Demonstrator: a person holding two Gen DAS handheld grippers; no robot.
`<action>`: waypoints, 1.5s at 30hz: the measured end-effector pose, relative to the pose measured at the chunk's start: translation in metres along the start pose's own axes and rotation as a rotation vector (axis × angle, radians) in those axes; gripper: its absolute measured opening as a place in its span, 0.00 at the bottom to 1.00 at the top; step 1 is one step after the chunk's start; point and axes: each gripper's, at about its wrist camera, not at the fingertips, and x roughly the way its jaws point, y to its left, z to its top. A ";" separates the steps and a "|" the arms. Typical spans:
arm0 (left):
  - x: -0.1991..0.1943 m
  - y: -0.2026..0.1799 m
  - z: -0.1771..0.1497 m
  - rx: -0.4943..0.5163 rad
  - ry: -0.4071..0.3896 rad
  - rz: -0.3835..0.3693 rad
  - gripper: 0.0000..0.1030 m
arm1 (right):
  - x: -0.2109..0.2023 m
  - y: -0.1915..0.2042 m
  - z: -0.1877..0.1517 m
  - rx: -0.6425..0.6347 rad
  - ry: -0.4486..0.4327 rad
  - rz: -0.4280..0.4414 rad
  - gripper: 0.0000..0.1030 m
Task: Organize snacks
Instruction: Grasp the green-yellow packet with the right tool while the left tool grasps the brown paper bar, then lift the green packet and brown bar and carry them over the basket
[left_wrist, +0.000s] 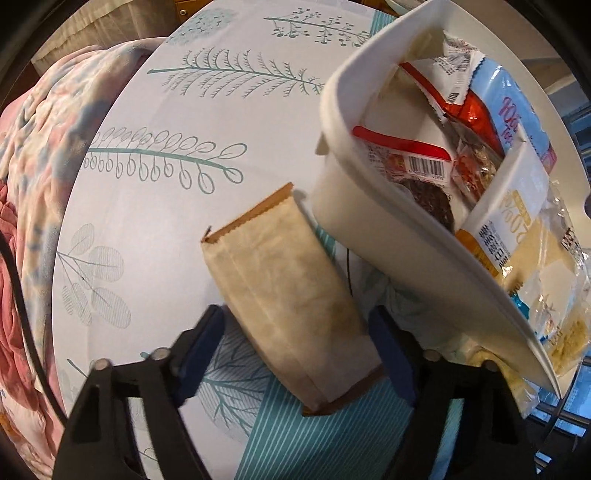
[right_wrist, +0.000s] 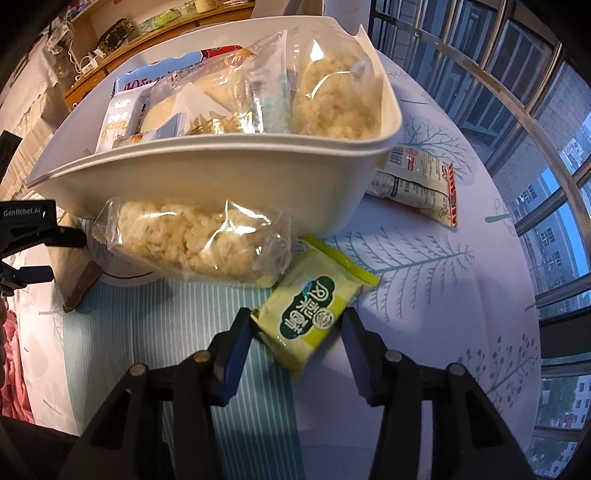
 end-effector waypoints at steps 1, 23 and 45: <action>-0.001 0.000 0.004 0.004 0.007 -0.005 0.67 | 0.000 -0.001 0.001 0.007 0.004 0.002 0.47; -0.017 0.045 0.008 0.038 0.084 -0.107 0.24 | -0.003 -0.007 -0.001 0.225 0.067 0.042 0.46; -0.010 0.079 -0.002 0.238 0.234 -0.108 0.81 | -0.054 0.041 -0.037 0.345 -0.036 -0.098 0.46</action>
